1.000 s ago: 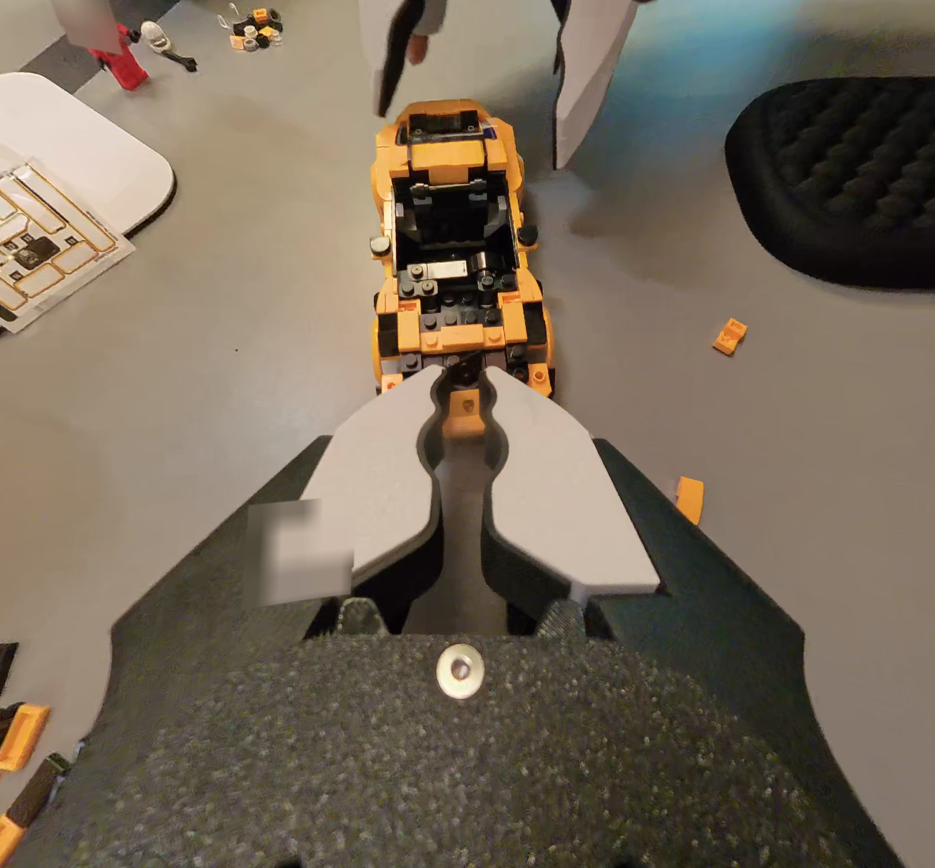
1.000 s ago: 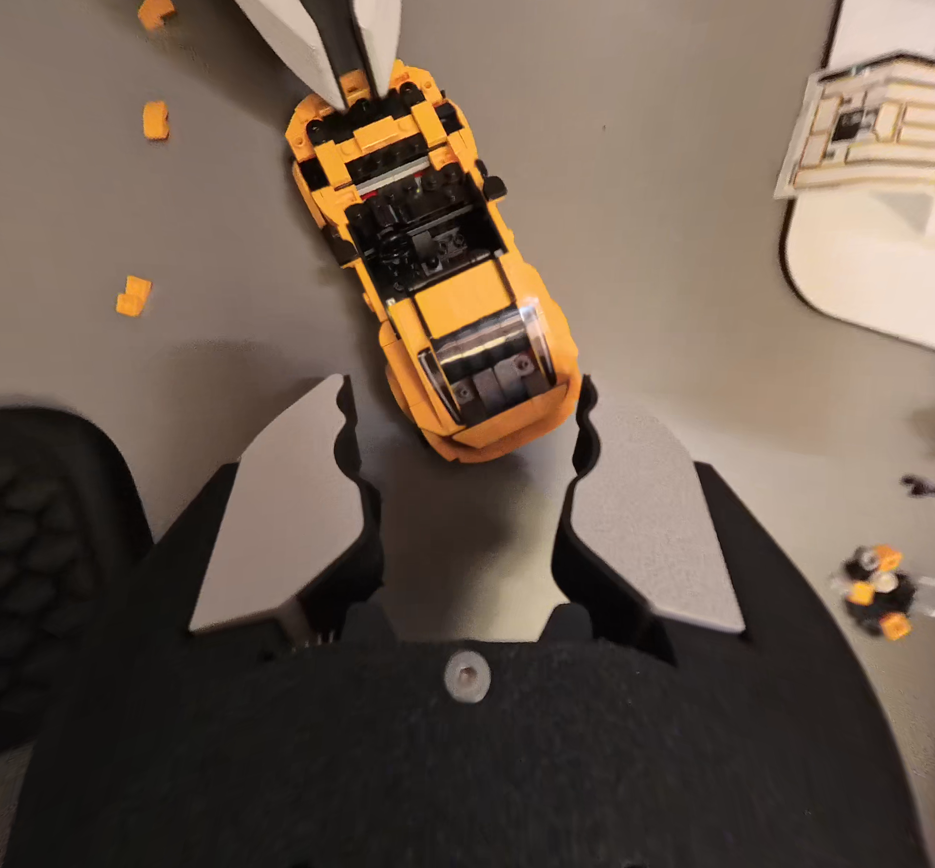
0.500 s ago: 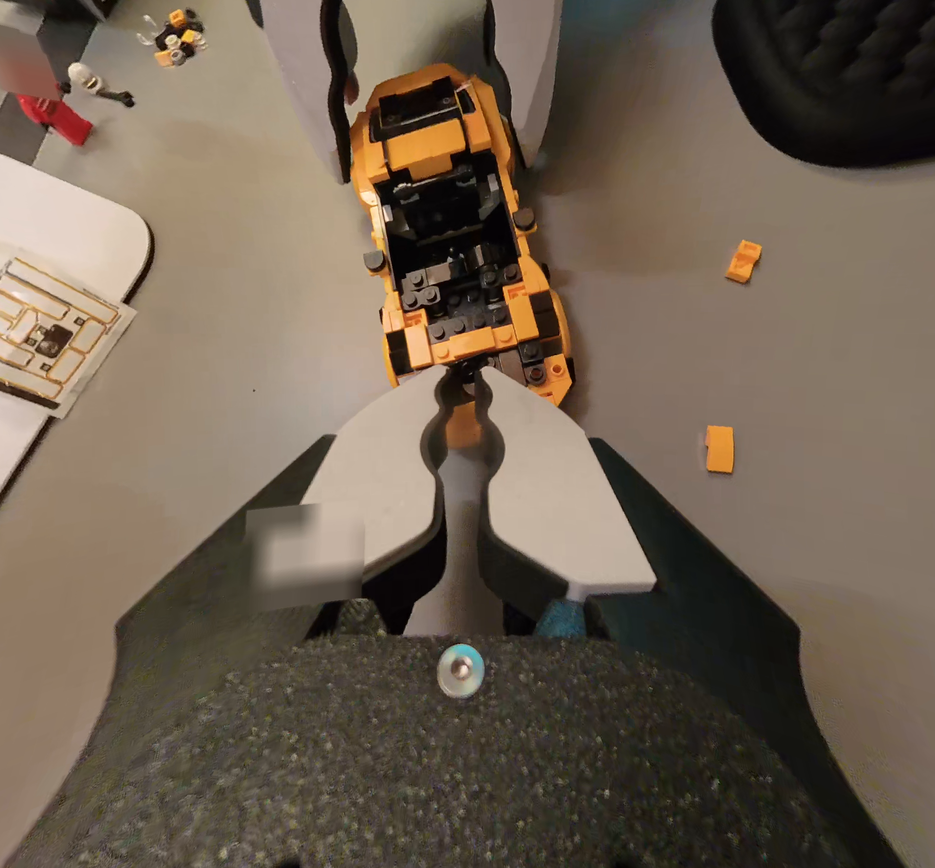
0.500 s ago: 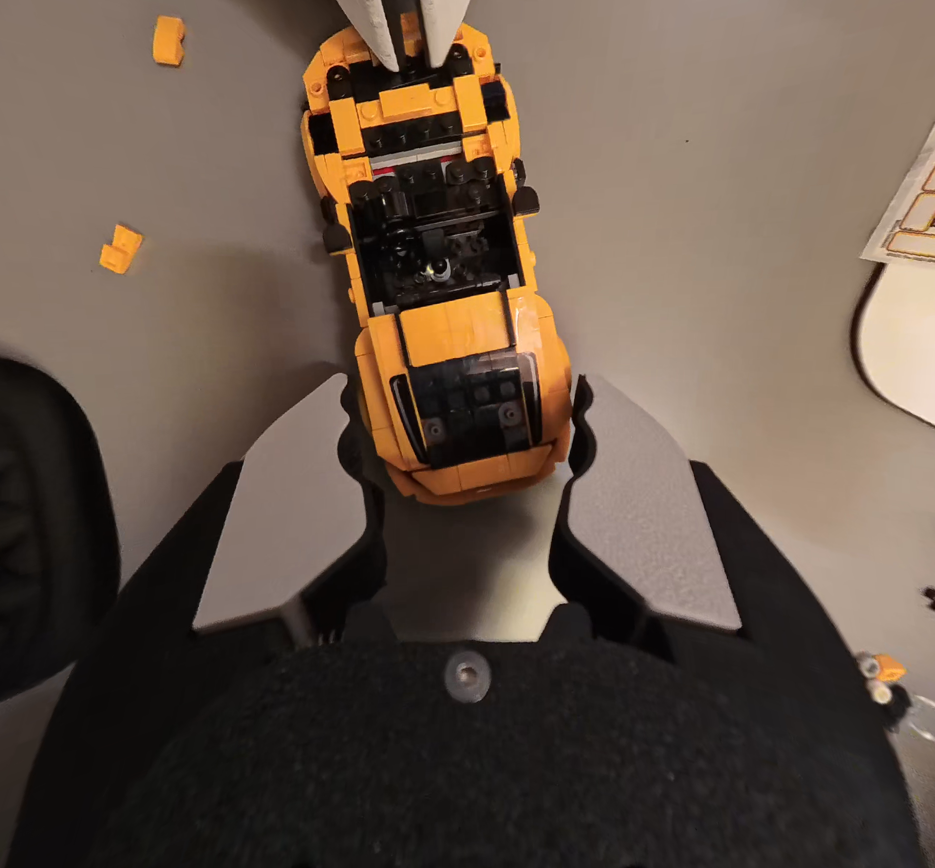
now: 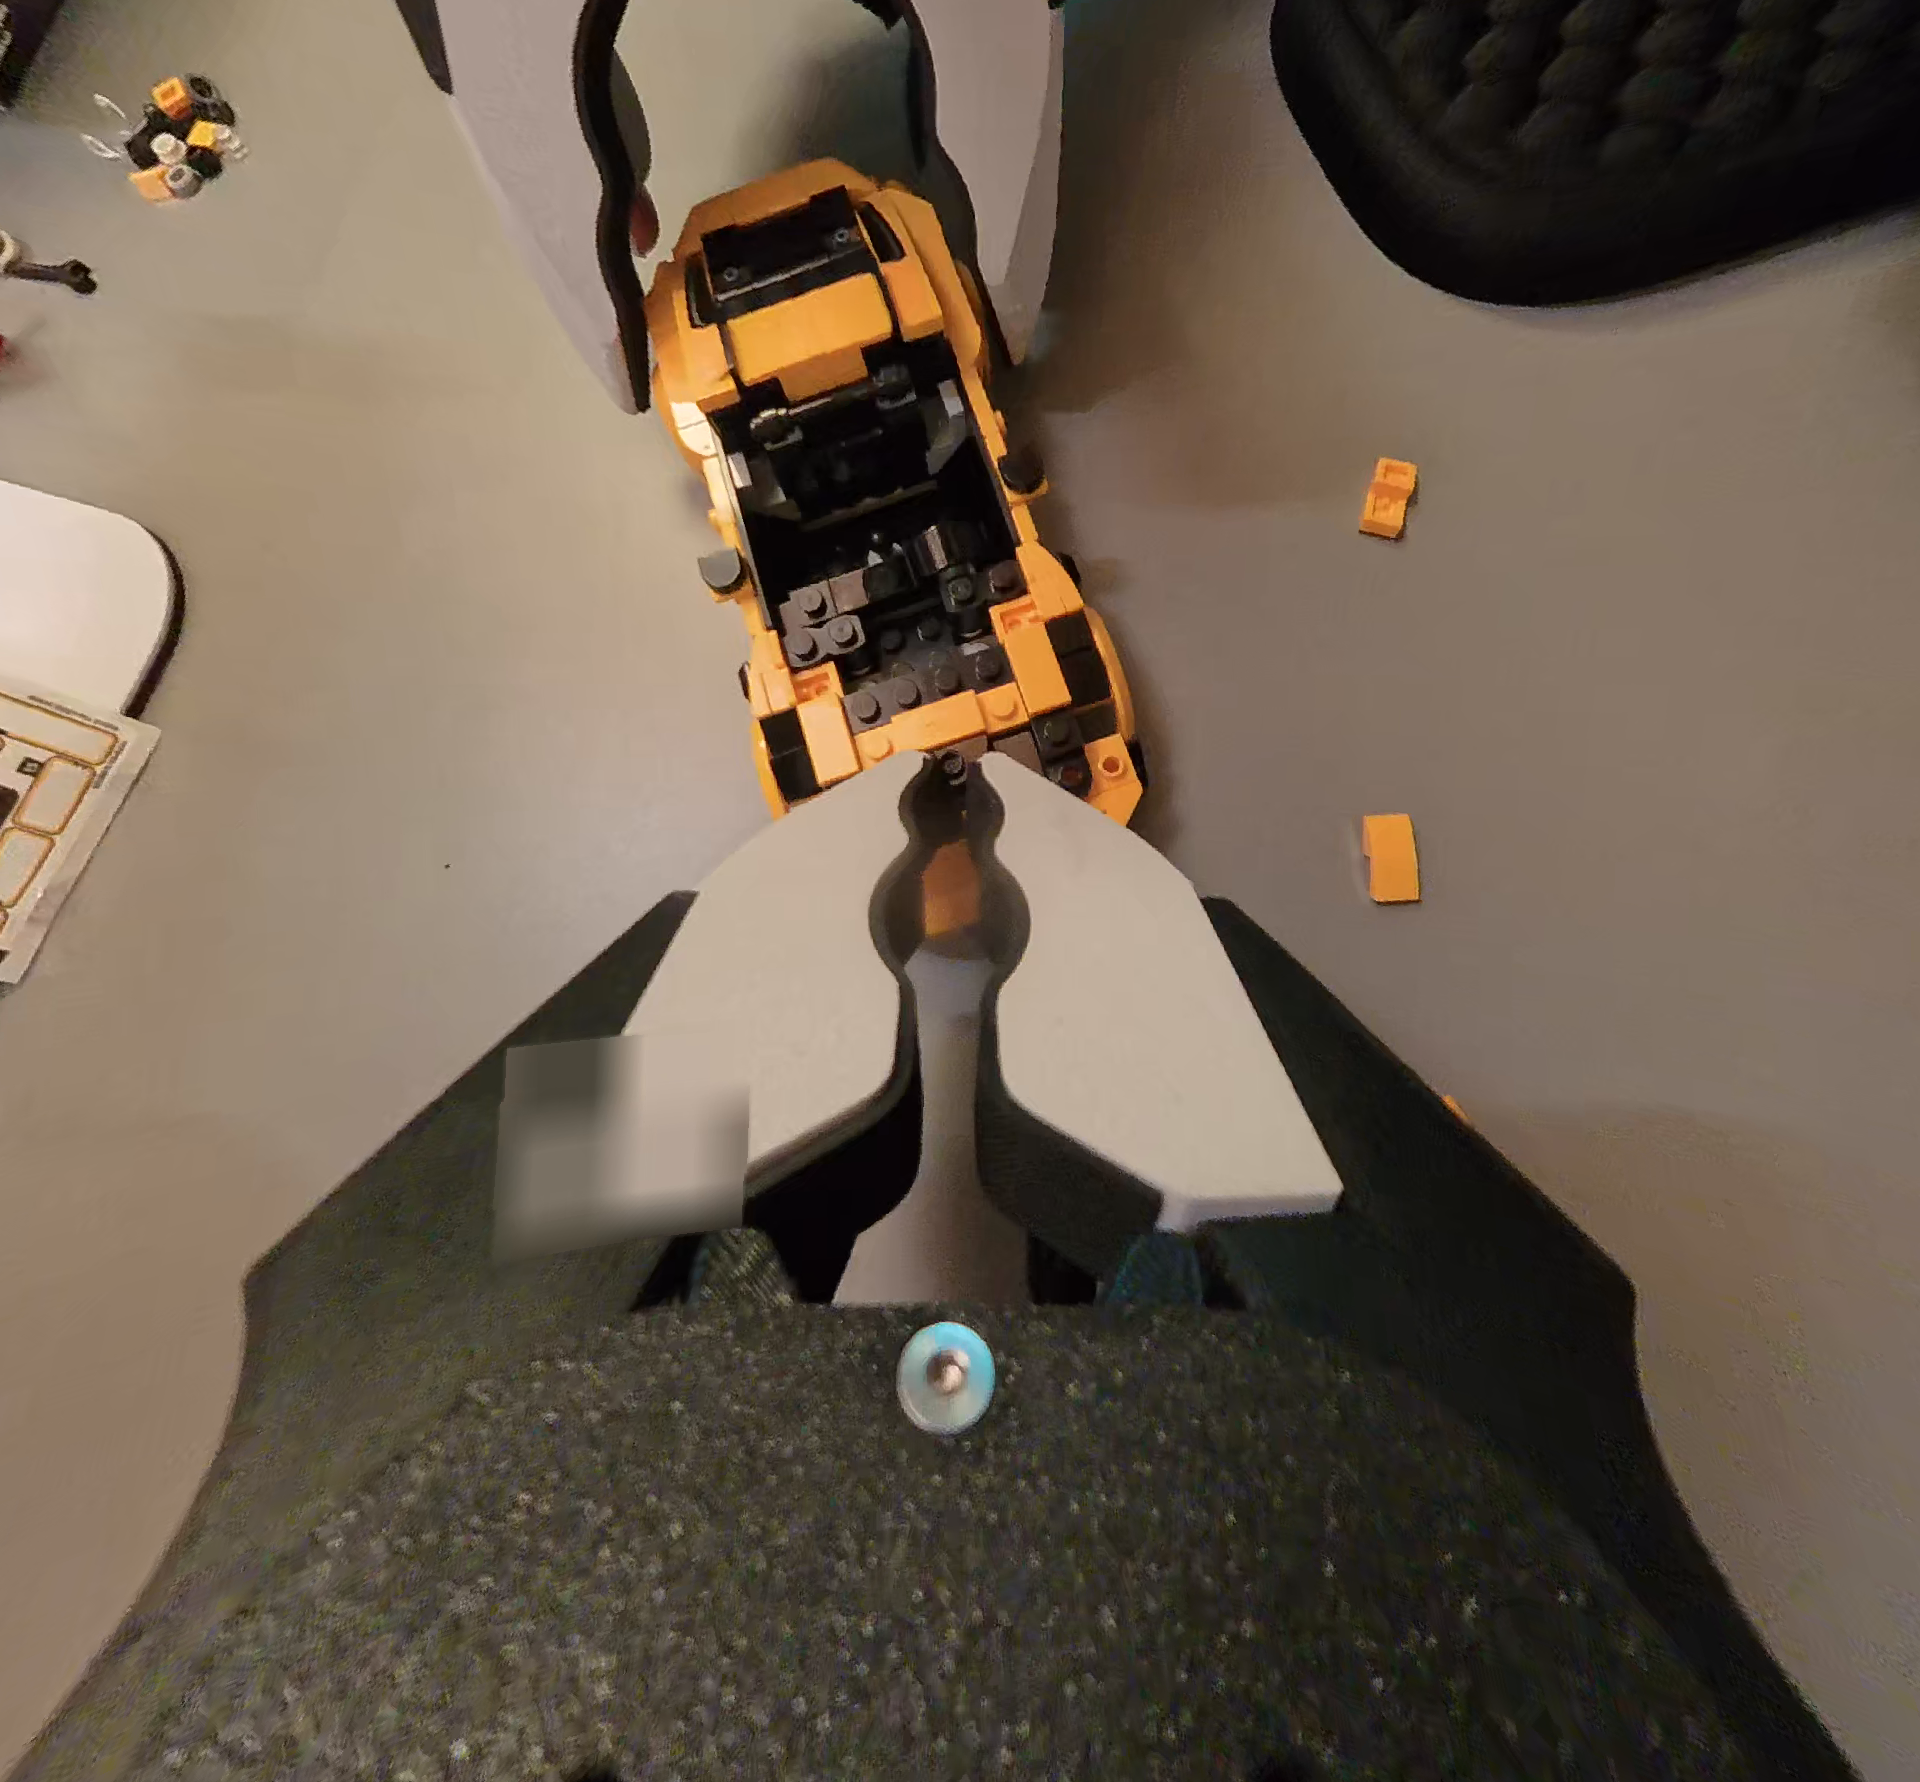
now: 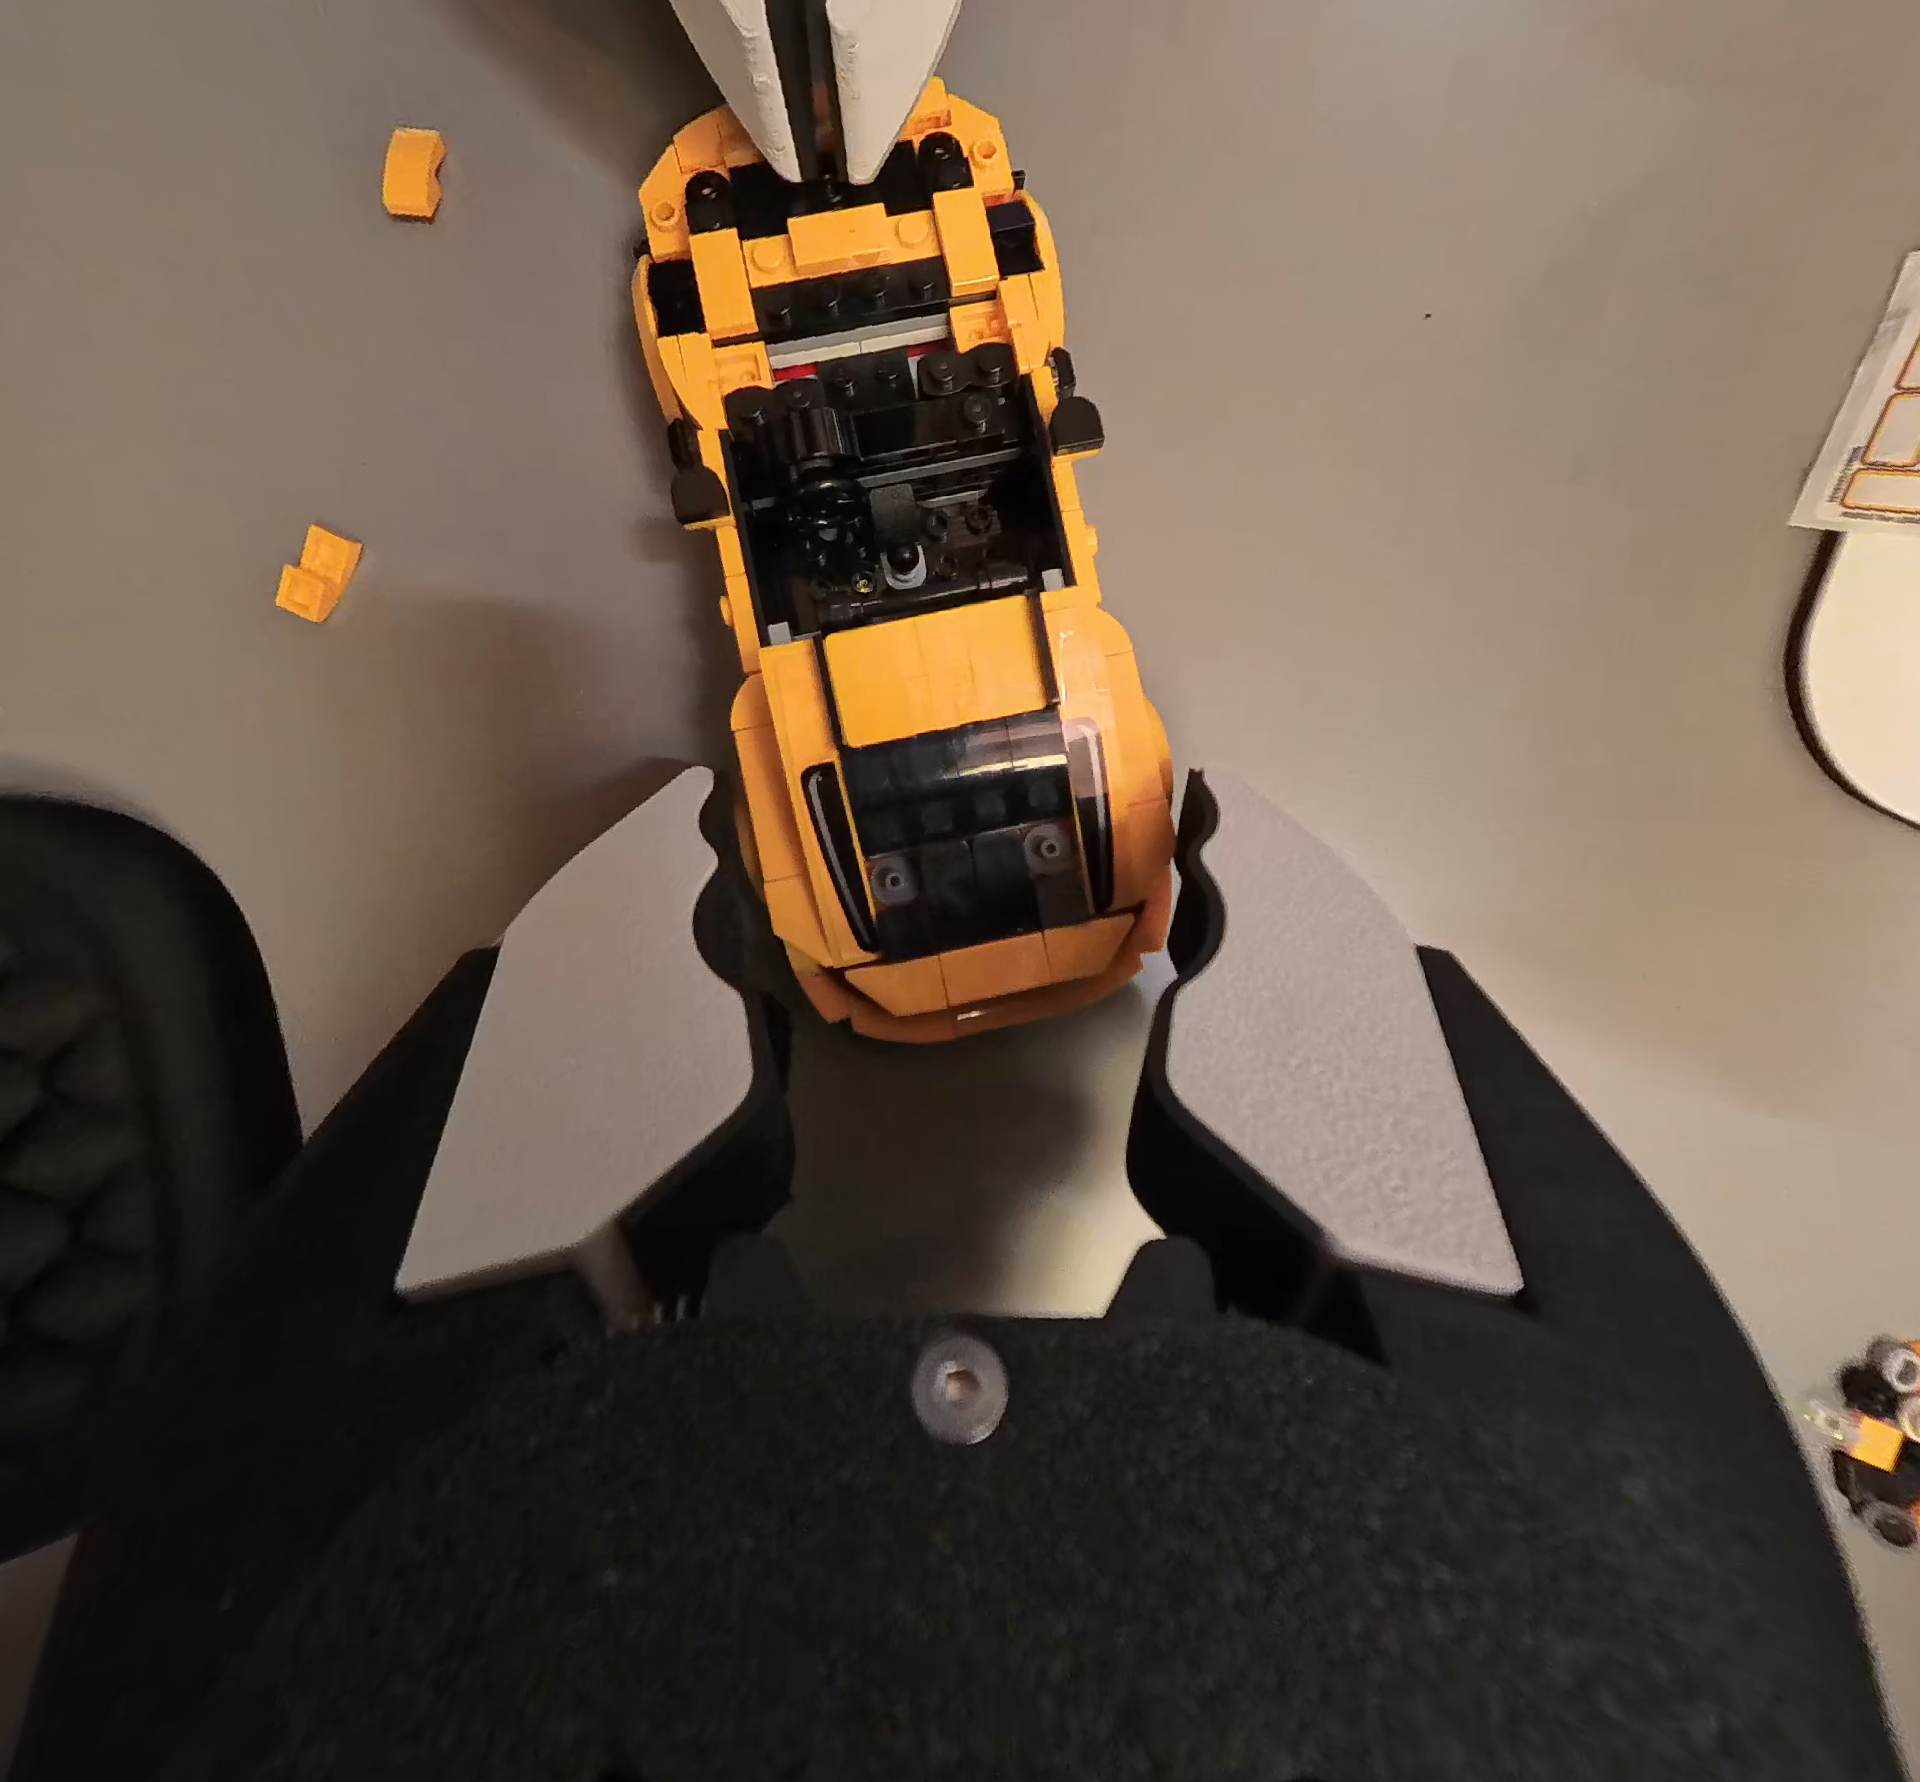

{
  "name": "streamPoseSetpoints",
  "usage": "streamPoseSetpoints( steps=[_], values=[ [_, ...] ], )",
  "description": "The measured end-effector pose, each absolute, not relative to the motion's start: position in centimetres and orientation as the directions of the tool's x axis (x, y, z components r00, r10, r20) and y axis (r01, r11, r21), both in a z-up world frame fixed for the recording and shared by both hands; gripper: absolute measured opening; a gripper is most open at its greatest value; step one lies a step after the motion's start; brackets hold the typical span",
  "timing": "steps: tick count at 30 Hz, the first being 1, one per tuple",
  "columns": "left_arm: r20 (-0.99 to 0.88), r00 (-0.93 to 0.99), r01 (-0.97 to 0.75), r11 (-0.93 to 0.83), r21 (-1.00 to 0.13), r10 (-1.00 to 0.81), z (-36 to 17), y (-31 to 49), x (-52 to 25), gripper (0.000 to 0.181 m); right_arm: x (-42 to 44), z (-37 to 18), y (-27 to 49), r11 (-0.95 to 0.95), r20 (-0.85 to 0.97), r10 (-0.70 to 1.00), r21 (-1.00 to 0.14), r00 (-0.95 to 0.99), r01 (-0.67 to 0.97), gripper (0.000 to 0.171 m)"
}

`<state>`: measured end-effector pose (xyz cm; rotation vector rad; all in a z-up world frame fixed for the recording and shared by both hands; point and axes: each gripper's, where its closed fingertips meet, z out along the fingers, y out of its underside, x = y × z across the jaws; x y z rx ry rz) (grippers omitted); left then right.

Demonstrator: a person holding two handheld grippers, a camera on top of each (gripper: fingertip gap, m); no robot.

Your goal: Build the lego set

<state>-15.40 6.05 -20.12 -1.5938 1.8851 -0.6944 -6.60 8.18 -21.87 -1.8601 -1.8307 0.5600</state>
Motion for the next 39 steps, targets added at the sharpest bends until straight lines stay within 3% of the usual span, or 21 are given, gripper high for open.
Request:
streamPoseSetpoints(
  steps=[12, 27, 39],
  values=[
    [-0.058, -0.178, -0.776, 0.176, -0.606, -0.982, -20.21, 6.08, -15.39, 0.004, -6.59, -21.9, 8.06, -0.006, 0.04, 0.999, -0.599, 0.037, 0.8, 0.081],
    [0.109, -0.099, -0.977, 0.076, -0.201, -0.989, -20.49, 6.08, -15.64, 0.003, -6.74, -22.51, 7.89, -0.023, 0.018, 0.999, -0.615, 0.044, 0.789, 0.083],
    [0.058, -0.062, -0.996, 0.059, -0.067, -0.996, -20.59, 6.06, -15.63, 0.003, -6.77, -22.55, 7.89, -0.015, 0.024, 0.999, -0.633, 0.039, 0.774, 0.084]
  ],
)
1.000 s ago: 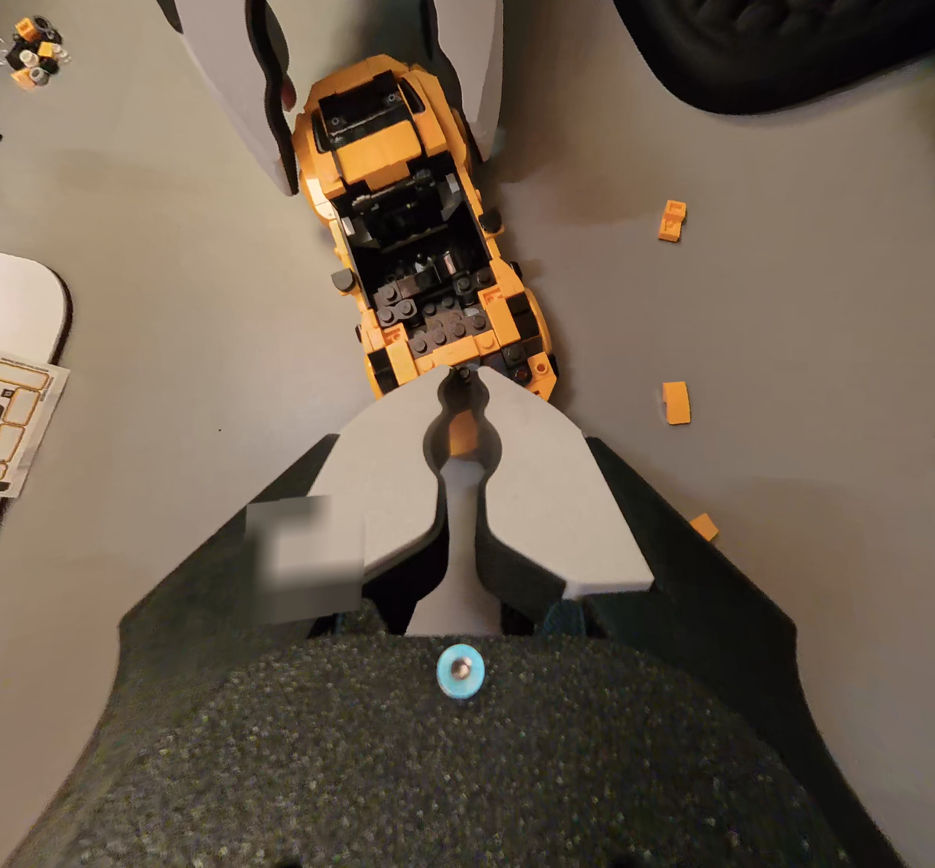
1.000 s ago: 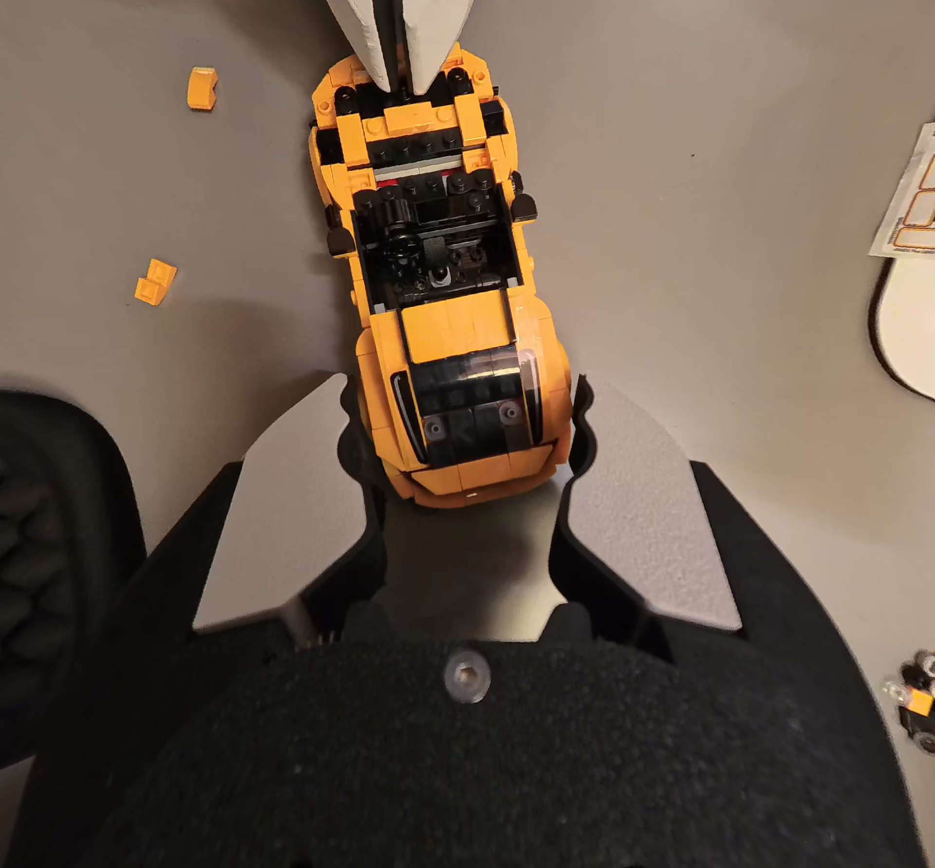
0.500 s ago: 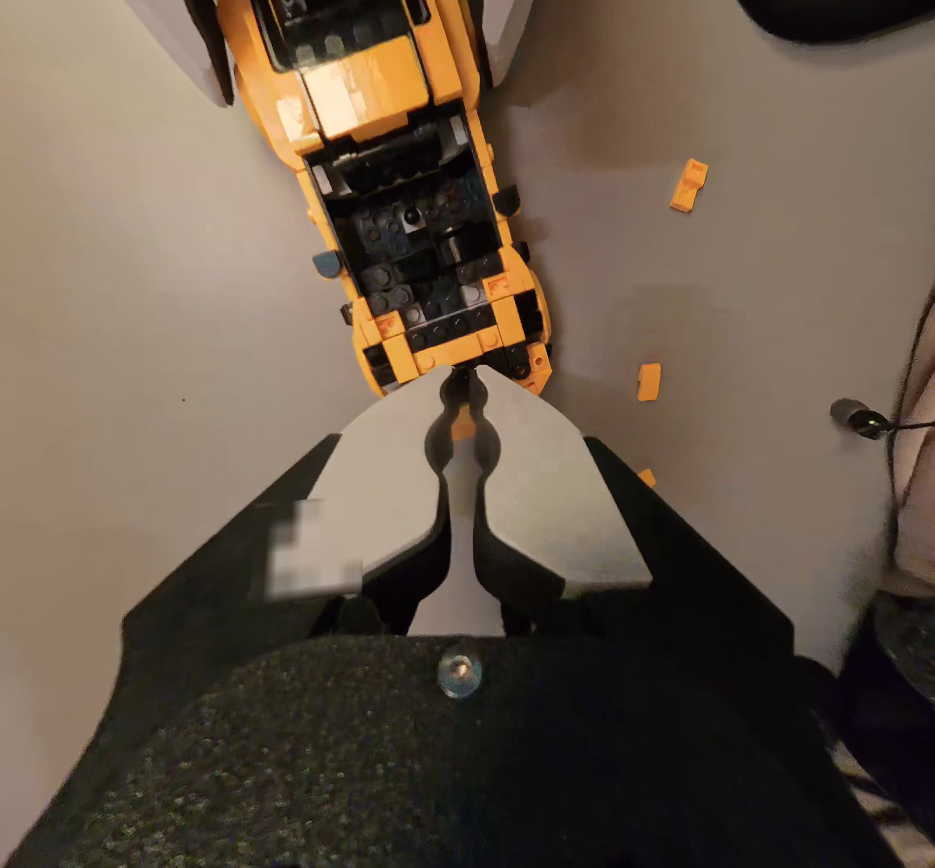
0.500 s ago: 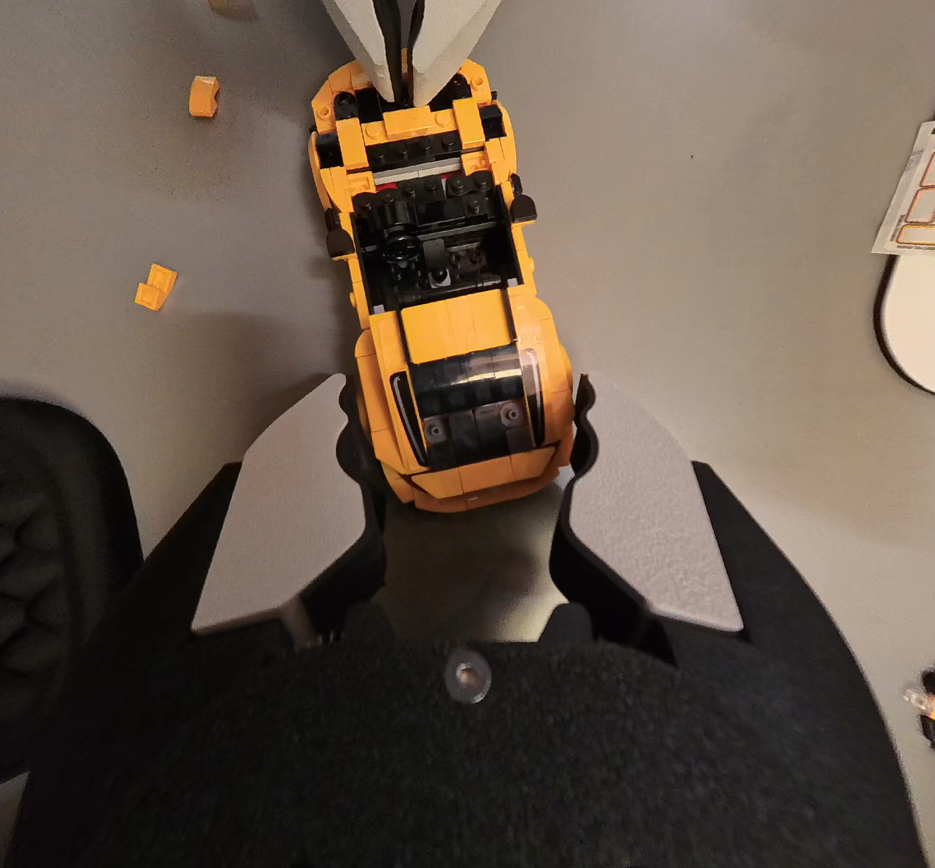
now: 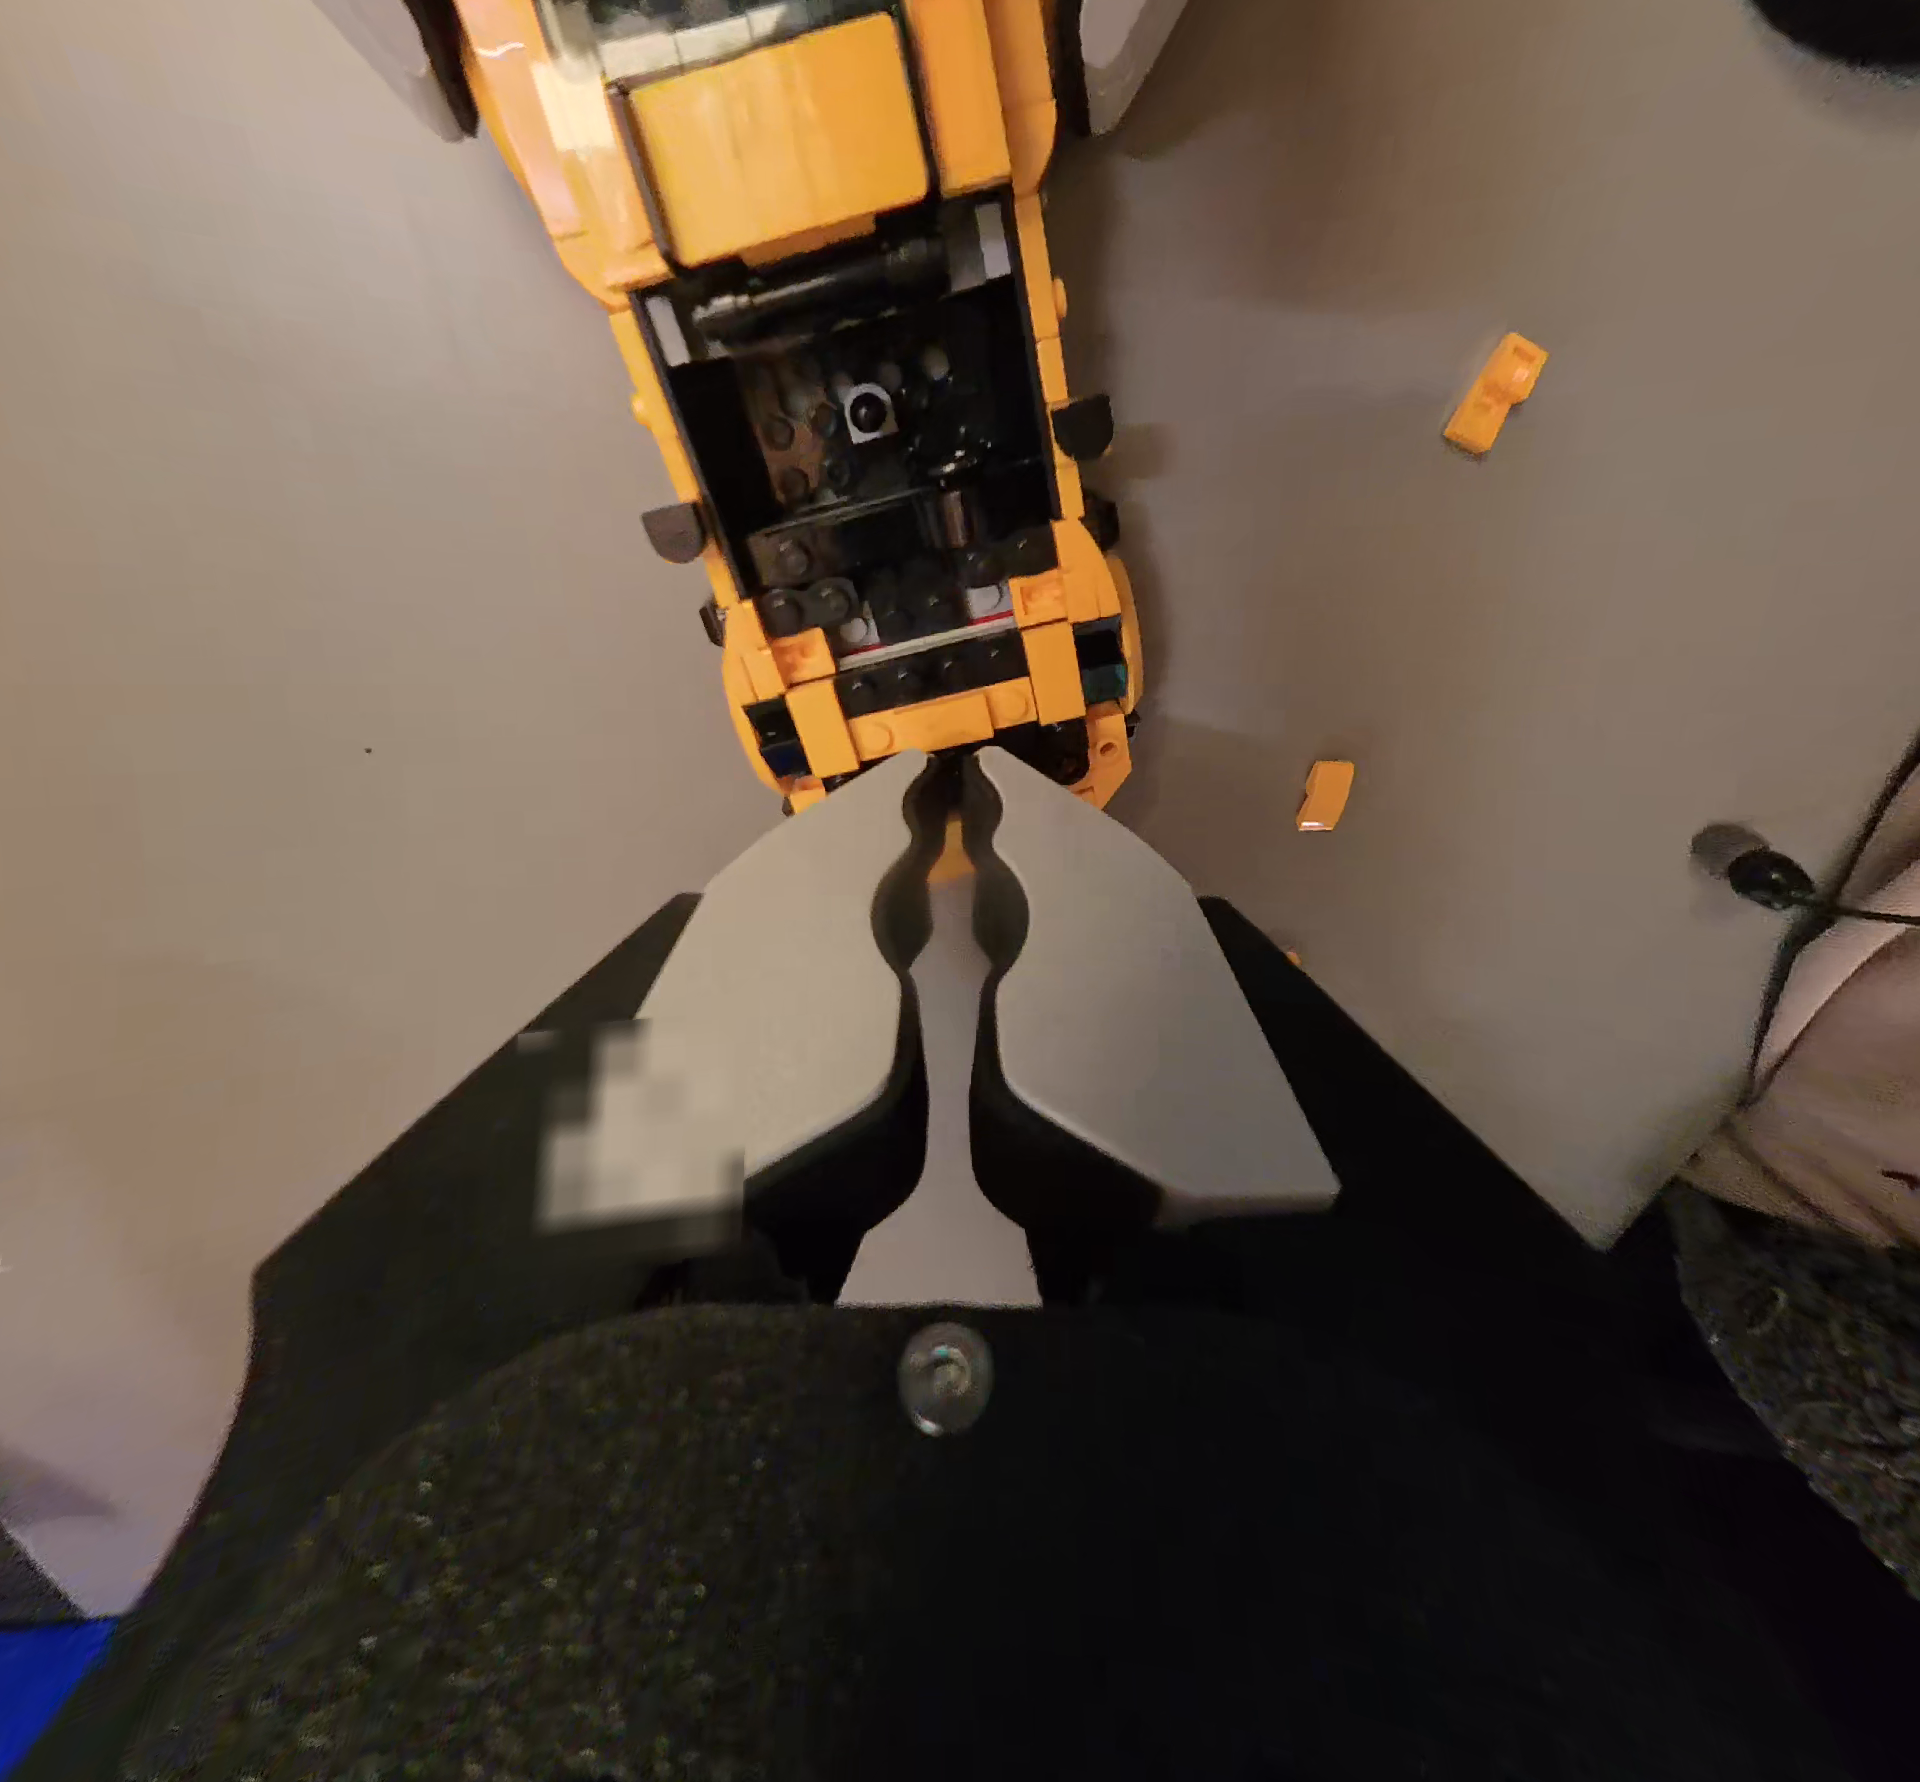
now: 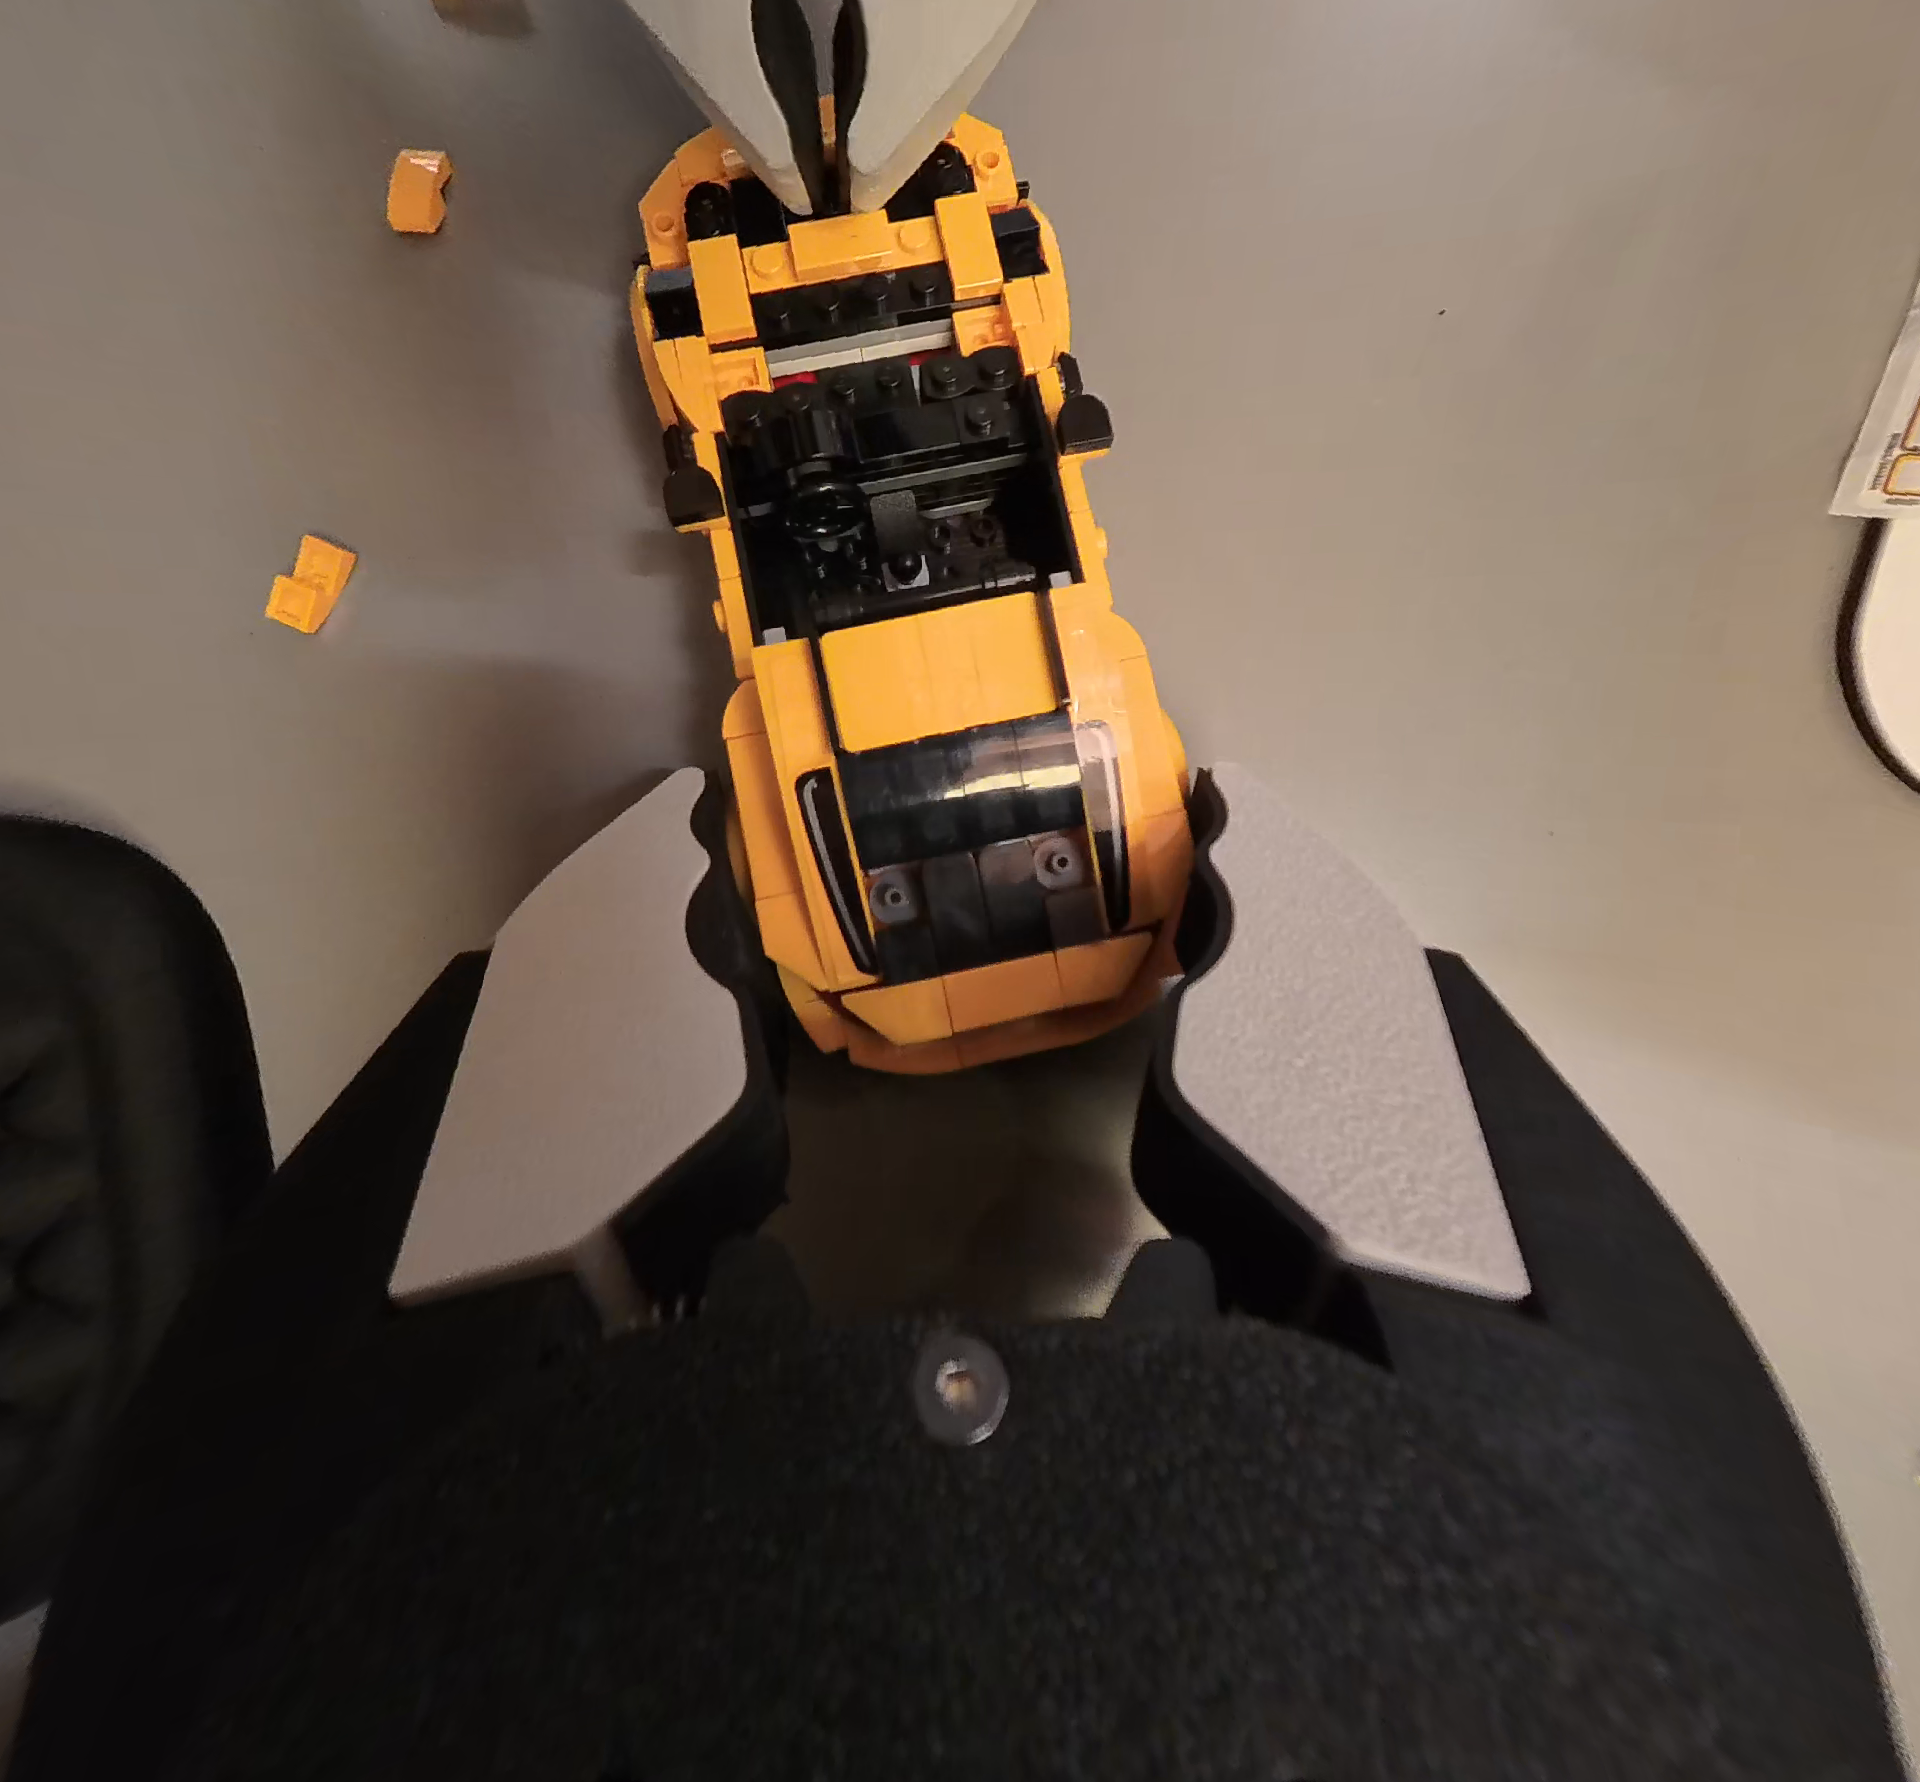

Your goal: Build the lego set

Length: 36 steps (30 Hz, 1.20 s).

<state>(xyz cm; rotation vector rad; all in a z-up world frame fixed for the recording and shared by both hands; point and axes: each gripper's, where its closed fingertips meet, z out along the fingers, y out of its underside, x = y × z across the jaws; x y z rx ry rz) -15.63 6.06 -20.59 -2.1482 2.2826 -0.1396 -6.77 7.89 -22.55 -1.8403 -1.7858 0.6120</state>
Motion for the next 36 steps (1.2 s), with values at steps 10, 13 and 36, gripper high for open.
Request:
streamPoseSetpoints(
  steps=[10, 13, 36],
  values=[
    [0.021, -0.073, -0.995, 0.072, -0.066, -0.997, -20.6, 6.1, -15.6, 0.003, -6.8, -22.5, 7.9, -0.013, 0.022, 0.999, -0.649, 0.036, 0.761, 0.084],
    [0.018, -0.069, -0.989, 0.066, -0.135, -0.997, -20.5, 6.1, -15.5, 0.003, -6.8, -22.5, 7.9, -0.011, 0.024, 0.999, -0.653, 0.036, 0.757, 0.084],
    [0.154, -0.092, -0.679, -0.051, -0.732, -0.984, -21.9, 6.3, -15.8, 0.071, -11.3, -16.7, 6.1, -0.066, 0.082, 0.978, -0.749, 0.191, 0.659, 0.022]
  ],
)
